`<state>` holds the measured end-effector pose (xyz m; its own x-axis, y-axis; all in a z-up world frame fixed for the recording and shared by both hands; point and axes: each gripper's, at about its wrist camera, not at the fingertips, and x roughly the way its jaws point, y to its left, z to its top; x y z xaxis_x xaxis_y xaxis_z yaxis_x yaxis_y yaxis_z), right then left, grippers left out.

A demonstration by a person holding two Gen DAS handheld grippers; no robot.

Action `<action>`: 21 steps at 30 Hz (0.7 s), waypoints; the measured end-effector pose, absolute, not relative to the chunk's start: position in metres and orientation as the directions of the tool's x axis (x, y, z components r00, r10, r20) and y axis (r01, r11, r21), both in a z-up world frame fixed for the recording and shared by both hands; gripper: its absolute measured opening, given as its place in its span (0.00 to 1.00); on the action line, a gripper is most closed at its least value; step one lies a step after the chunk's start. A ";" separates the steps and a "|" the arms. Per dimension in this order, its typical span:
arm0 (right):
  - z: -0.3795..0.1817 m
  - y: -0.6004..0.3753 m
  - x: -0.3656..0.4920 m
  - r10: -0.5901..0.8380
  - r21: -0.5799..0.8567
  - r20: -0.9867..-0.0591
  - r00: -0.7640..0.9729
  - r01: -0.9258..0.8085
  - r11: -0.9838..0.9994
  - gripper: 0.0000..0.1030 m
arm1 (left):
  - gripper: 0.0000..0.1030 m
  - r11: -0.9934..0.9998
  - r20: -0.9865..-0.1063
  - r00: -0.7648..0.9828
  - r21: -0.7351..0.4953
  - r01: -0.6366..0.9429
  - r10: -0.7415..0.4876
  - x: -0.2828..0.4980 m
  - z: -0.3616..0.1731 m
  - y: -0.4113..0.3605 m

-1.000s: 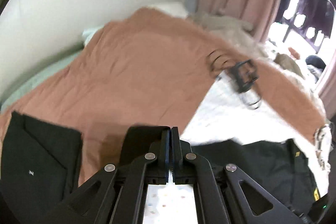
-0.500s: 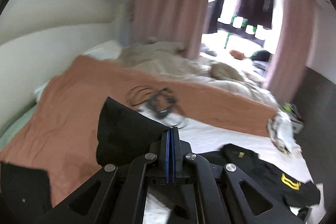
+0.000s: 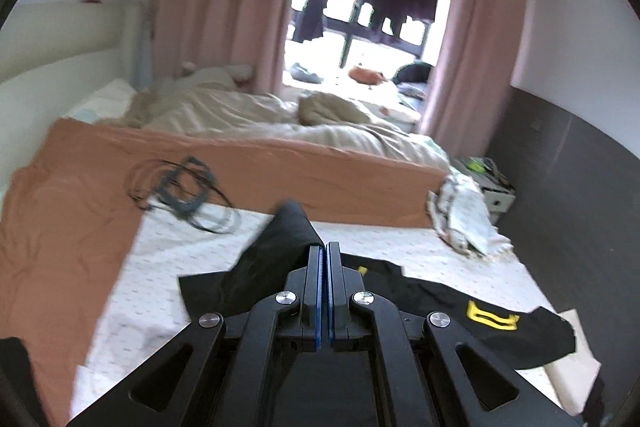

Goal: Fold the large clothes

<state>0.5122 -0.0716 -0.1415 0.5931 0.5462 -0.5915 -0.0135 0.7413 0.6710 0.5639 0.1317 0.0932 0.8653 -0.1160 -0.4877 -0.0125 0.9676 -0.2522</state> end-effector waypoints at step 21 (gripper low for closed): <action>-0.166 -0.120 0.515 0.516 0.725 -0.624 0.587 0.189 0.663 0.41 | 0.34 0.836 -0.668 0.573 -0.545 0.057 -0.474 0.586 -0.055 0.035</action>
